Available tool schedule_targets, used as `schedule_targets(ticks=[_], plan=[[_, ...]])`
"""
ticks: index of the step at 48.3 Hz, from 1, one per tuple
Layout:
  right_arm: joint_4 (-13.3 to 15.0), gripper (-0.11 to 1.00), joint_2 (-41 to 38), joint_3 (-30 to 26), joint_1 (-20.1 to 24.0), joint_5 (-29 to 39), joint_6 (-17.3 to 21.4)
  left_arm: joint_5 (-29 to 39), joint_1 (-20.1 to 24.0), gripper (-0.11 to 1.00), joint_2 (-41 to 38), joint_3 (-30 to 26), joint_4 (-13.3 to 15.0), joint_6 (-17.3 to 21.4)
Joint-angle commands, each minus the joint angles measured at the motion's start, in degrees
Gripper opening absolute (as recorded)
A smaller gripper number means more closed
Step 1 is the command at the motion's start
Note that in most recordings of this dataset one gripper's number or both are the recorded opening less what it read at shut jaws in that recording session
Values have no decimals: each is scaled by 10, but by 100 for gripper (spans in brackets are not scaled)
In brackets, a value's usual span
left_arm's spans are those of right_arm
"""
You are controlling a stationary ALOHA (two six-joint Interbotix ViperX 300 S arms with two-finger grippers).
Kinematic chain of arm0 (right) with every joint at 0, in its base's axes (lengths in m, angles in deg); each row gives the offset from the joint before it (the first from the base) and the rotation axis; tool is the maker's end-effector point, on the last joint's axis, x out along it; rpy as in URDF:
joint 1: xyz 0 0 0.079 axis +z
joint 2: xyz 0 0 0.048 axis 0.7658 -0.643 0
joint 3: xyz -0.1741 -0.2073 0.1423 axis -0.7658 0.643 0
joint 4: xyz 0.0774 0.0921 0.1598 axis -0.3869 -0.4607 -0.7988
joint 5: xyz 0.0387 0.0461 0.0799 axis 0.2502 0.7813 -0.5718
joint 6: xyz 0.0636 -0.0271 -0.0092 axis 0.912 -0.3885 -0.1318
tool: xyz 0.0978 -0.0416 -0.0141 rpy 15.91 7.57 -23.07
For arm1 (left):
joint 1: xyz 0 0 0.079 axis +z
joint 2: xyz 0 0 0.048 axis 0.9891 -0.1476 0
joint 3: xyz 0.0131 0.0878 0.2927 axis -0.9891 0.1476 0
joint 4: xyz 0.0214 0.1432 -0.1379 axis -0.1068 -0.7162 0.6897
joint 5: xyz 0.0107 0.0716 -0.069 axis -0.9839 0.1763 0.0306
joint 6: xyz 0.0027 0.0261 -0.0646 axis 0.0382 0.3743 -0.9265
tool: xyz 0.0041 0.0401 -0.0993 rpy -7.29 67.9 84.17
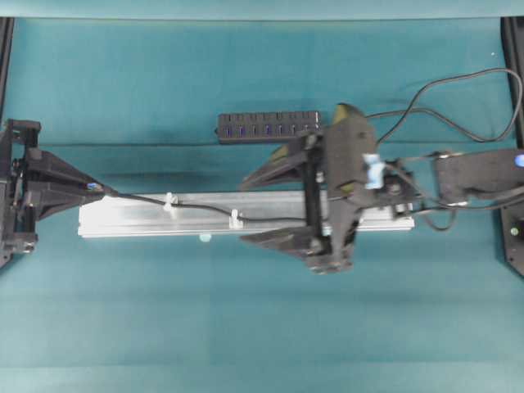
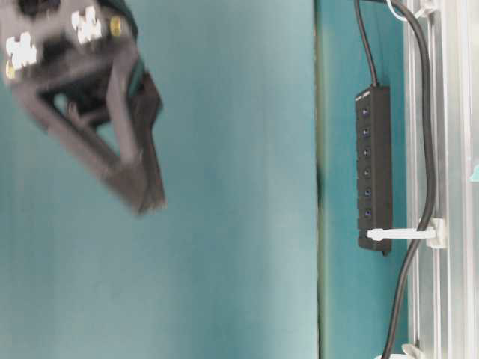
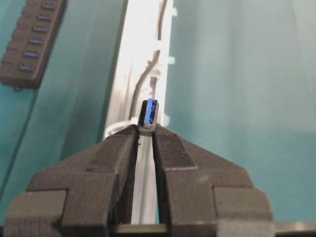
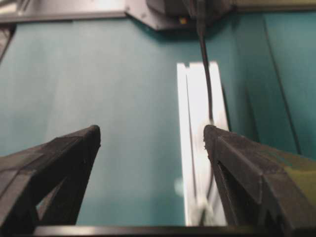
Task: Pass the USB cable through three rings with both arms.
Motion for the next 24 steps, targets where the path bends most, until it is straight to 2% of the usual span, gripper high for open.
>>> schedule_targets(ticks=[1, 10, 24], plan=[[-1, 54, 31, 12, 2, 29, 4, -4, 0, 14, -3, -16, -1, -1], [-1, 52, 56, 33, 2, 82, 4, -3, 0, 14, -2, -17, -1, -1], [0, 51, 69, 45, 1, 84, 4, -4, 0, 14, 0, -16, -1, -3]])
